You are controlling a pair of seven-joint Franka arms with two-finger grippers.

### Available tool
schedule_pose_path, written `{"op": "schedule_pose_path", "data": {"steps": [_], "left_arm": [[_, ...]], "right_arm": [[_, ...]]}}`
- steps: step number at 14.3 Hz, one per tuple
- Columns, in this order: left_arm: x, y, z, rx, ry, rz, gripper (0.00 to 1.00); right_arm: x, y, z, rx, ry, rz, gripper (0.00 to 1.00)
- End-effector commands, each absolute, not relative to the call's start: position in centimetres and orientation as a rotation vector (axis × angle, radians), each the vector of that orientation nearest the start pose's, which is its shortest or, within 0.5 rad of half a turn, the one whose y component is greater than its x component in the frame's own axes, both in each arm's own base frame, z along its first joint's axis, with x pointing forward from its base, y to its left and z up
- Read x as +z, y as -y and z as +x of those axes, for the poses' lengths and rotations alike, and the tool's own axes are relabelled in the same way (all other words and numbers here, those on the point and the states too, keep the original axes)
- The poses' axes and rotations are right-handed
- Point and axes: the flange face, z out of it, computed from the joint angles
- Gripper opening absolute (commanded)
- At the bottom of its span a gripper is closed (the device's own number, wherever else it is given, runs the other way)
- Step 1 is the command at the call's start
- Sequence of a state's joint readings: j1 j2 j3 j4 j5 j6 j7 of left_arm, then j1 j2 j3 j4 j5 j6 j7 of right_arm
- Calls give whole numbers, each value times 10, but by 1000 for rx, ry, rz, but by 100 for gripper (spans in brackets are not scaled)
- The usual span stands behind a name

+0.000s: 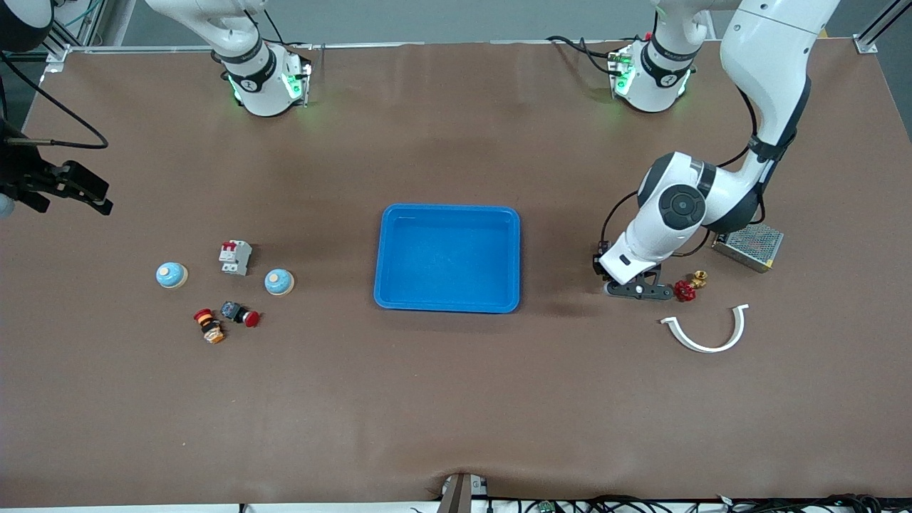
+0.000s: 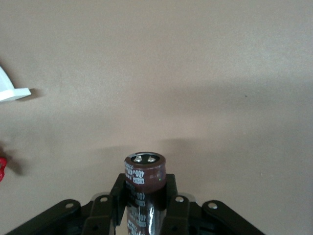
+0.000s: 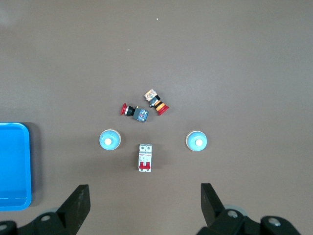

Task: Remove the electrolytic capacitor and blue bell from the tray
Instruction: 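Lower the second capacitor beside the first with the left gripper and release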

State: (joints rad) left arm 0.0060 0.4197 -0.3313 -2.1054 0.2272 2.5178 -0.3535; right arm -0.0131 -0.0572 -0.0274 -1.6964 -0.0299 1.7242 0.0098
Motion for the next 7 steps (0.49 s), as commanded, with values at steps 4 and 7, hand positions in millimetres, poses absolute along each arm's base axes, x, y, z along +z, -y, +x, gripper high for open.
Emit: {"op": "schedule_pose_path", "data": {"steps": [4,7], "left_arm": [[203,189,557,-109,-277,-3152,0],[198,192,563,-114,-280,-3158,0]], "right_arm": [[636,42,530,-195,-129,-3142,100],[638,43,525,-210,-124,-3140,100]]}}
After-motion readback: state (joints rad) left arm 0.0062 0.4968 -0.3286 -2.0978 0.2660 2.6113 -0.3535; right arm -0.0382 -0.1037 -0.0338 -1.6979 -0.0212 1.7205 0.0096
